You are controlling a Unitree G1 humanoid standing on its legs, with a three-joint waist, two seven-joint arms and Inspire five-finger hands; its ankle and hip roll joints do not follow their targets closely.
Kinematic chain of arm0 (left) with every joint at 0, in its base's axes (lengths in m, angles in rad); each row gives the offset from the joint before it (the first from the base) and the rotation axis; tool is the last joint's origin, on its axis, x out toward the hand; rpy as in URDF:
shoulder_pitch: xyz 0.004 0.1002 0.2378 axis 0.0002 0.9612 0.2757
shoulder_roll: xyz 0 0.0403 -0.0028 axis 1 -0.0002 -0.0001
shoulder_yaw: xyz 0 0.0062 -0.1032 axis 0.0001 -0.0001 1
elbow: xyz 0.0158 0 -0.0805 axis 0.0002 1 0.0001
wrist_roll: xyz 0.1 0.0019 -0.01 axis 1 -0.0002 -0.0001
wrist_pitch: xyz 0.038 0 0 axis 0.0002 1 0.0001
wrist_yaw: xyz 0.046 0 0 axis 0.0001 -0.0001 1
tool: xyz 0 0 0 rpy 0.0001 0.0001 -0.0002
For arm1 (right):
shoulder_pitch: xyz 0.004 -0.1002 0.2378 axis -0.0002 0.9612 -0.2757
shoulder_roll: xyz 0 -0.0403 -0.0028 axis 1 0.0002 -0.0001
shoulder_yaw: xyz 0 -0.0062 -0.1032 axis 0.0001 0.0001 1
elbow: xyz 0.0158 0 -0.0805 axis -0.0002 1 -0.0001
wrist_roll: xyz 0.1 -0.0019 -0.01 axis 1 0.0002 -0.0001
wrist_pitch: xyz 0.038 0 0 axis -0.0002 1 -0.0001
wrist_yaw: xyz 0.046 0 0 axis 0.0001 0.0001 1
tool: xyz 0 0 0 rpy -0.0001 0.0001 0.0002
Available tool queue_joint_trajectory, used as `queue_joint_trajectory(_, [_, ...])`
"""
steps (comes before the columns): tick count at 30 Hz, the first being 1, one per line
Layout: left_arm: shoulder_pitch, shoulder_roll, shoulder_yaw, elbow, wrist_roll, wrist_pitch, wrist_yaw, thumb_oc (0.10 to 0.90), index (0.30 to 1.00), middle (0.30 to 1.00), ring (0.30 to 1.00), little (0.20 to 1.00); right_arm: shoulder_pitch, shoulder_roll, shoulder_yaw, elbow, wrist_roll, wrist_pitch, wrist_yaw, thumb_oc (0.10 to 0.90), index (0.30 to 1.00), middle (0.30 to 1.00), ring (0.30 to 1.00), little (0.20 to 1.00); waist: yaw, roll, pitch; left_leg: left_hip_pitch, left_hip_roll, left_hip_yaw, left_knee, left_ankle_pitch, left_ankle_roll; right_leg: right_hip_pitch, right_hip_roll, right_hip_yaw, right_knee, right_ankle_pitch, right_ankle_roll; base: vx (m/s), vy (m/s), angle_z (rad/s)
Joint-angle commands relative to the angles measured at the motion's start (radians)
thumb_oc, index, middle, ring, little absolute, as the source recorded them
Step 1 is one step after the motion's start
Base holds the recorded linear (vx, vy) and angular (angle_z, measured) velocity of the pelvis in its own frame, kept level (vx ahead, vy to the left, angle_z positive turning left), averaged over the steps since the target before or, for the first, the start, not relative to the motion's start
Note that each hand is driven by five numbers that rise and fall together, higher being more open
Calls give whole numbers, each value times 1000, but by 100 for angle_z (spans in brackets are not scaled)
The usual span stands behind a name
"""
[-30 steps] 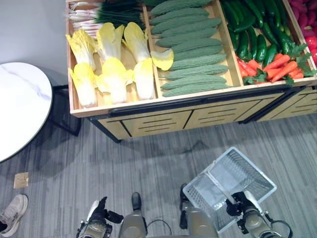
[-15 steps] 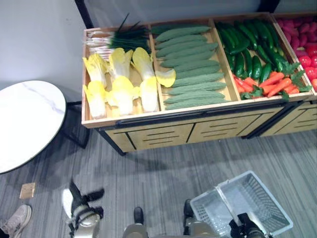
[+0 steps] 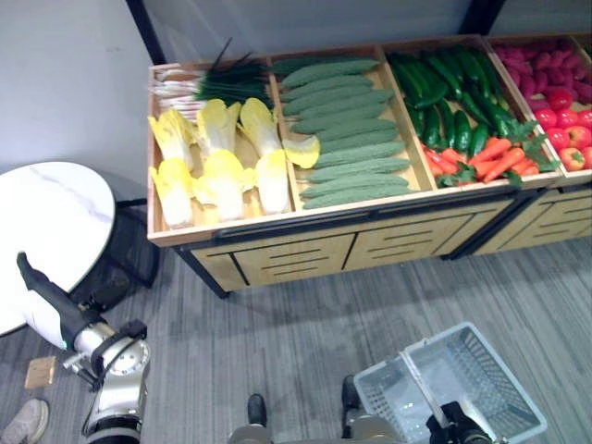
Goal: Get the vegetables into the basket
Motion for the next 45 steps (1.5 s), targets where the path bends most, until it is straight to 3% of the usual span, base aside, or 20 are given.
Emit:
queue_joint_trajectory(1, [-186, 166, 2, -73, 110, -56, 21, 900, 1000, 1000, 1000, 1000, -13, 5, 68, -30, -31, -26, 7, 400, 300, 300, 300, 300, -39, -69, 12, 8, 24, 7, 0, 5, -52, 18, -86, 9, 14, -7, 95, -15, 8, -10])
queue_joint_trajectory(6, [-323, 225, -69, -36, 134, -47, 20, 900, 1000, 1000, 1000, 1000, -27, -12, 92, -54, -39, -30, 16, 400, 300, 300, 300, 300, -65, -78, 21, 4, 30, 30, 0, 7, -57, -11, -82, 31, 13, 4, 99, -22, 16, -21])
queue_joint_trajectory(11, [-482, 263, -139, 103, 87, -34, 43, 900, 1000, 1000, 1000, 1000, -41, -25, 117, -67, -55, -26, 16, 400, 300, 300, 300, 300, -95, -92, 33, -16, 34, 52, 0, 13, -58, -61, -76, 65, 20, 16, 101, -20, 23, -20])
queue_joint_trajectory(16, [-557, 255, -195, 168, 73, -20, 53, 900, 1000, 1000, 1000, 1000, -59, -24, 134, -82, -56, -27, 9, 400, 300, 300, 300, 300, -106, -106, 52, -43, 38, 61, 0, 21, -57, -109, -71, 90, 32, 23, 98, -14, 14, -19])
queue_joint_trajectory(34, [-681, 229, -199, 335, -73, -16, 112, 900, 1000, 1000, 1000, 1000, -106, -18, 173, -113, -34, -31, -12, 400, 300, 300, 300, 300, -121, -141, 98, -92, 52, 77, 0, 40, -61, -192, -49, 125, 50, 34, 92, -1, 1, -5])
queue_joint_trajectory(40, [-713, 223, -193, 453, -144, 14, 88, 900, 1000, 1000, 1000, 1000, -112, -22, 177, -112, -30, -27, -15, 400, 300, 300, 300, 300, -124, -150, 111, -96, 56, 80, 1, 44, -62, -205, -42, 132, 56, 35, 89, 4, -10, -9])
queue_joint_trajectory(42, [-763, 230, -229, 640, -207, 62, 0, 900, 1000, 1000, 1000, 1000, -120, -30, 179, -105, -23, -18, -13, 400, 300, 300, 300, 300, -128, -146, 123, -97, 58, 84, 3, 49, -63, -208, -40, 133, 58, 39, 88, 0, 0, 0])
queue_joint_trajectory(45, [-810, 238, -250, 736, -242, 85, -40, 900, 1000, 1000, 1000, 1000, -130, -31, 184, -96, -17, -13, -10, 400, 300, 300, 300, 300, -127, -142, 130, -97, 58, 84, 3, 49, -63, -208, -39, 132, 59, 39, 87, 0, 0, 0])
